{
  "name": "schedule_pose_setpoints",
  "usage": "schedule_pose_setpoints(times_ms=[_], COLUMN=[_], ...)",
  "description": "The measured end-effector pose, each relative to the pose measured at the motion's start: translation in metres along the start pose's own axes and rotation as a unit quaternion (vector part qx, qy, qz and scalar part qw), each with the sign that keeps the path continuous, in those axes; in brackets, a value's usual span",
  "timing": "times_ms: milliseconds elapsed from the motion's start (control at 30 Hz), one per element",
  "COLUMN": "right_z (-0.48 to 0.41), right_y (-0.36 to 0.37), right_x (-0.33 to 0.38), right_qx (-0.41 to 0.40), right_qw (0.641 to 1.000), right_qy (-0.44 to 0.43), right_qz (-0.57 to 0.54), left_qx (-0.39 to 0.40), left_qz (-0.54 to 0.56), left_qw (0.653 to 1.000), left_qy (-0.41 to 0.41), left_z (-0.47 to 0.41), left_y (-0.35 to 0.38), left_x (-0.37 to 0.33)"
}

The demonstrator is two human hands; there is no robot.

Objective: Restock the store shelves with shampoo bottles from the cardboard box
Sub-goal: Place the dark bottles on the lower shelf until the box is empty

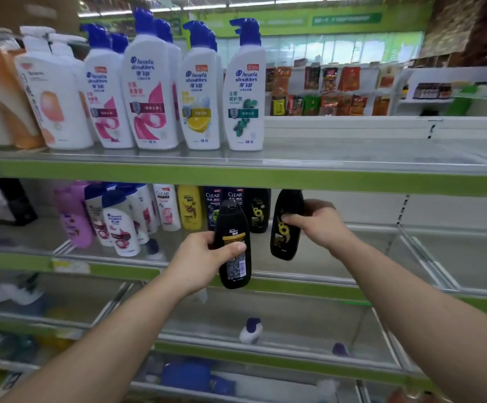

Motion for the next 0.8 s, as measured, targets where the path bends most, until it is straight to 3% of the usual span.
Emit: schedule_pose_setpoints(times_ms=[167,300,433,800], right_z=[-0.043,-0.072,-0.092,-0.121], right_y=[0.002,-0.001,0.001,0.01], right_x=[-0.011,-0.024,-0.032,-0.039], right_qx=[-0.005,0.004,0.019,0.031], right_qw=[0.999,0.984,0.993,0.97], right_qy=[0.018,0.047,0.059,0.108], right_qz=[0.028,0.17,0.104,0.214], left_qx=[-0.019,-0.02,-0.031,-0.045], left_qz=[-0.005,0.016,0.025,0.022], left_qw=[1.0,0.999,0.998,0.998], left_qy=[-0.015,-0.025,-0.044,-0.047], left_z=[0.003,0.008,0.014,0.02], left_y=[-0.007,-0.01,-0.011,-0.012], left_x=[0.008,0.014,0.018,0.02])
Point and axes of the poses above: each hand's wrist, its own z-axis away from the middle knuckle, its own y-axis out of the palm, x = y × z, the point moved 4 cm from there along -z, towards the middle knuckle
